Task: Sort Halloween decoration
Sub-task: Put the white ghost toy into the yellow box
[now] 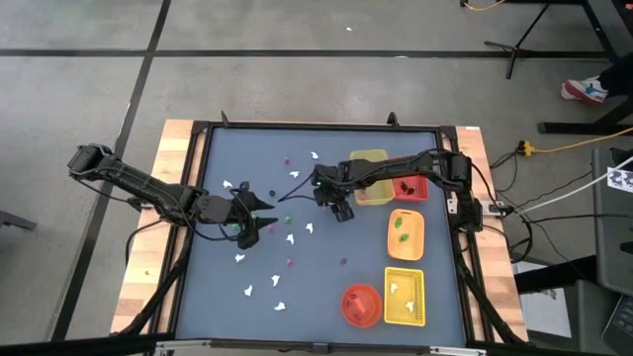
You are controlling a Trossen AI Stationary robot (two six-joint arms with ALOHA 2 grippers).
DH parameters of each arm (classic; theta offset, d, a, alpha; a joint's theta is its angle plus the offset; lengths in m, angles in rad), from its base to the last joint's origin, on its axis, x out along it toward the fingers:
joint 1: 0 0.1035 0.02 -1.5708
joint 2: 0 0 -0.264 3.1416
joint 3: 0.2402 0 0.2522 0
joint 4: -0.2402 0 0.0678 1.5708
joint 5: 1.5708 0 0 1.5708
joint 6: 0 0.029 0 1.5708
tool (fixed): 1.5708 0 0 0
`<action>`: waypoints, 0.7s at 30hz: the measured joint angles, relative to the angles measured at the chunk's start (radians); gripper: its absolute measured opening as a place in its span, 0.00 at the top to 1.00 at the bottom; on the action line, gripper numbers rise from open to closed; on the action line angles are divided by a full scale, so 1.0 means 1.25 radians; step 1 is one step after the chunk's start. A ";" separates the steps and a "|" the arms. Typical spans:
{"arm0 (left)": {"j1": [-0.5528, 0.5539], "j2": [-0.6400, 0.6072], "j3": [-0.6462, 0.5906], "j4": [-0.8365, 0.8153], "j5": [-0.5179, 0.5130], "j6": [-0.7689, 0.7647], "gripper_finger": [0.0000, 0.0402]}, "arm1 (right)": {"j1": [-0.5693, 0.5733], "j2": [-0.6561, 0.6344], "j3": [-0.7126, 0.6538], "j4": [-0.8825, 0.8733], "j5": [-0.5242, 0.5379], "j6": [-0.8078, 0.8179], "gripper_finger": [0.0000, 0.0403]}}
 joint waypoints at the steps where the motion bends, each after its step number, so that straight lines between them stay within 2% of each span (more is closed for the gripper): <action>1: 0.000 0.000 0.000 0.000 0.000 0.000 0.55 | 0.000 0.000 0.000 0.000 0.000 0.000 0.44; 11: -0.001 0.000 0.000 -0.003 0.000 0.000 0.55 | 0.000 0.010 0.002 -0.004 -0.005 0.000 0.45; 21: -0.001 0.000 0.000 -0.003 0.000 0.000 0.55 | 0.001 0.011 0.001 -0.010 -0.006 0.000 0.67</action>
